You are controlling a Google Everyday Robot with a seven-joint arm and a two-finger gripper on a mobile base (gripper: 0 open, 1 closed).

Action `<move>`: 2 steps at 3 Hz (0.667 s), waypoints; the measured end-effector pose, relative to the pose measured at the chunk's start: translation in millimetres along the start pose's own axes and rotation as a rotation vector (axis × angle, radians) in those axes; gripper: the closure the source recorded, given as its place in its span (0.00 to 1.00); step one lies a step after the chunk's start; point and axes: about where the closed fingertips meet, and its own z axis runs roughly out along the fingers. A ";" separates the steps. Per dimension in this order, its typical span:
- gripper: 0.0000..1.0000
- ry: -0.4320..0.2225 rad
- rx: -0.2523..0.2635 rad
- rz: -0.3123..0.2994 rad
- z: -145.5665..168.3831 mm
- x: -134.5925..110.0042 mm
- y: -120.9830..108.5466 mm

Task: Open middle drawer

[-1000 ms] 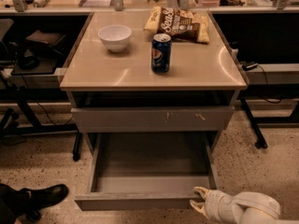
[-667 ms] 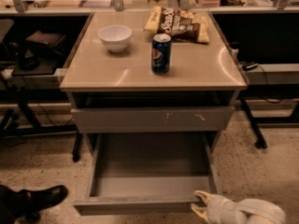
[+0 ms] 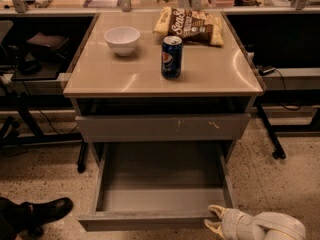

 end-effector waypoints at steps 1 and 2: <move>1.00 -0.008 0.009 0.005 -5.8 6.9 9.4; 1.00 -0.008 0.009 0.005 -8.0 4.9 8.9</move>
Offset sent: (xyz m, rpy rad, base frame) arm -0.1820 -0.0521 -0.0478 0.0904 -0.0994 -0.0911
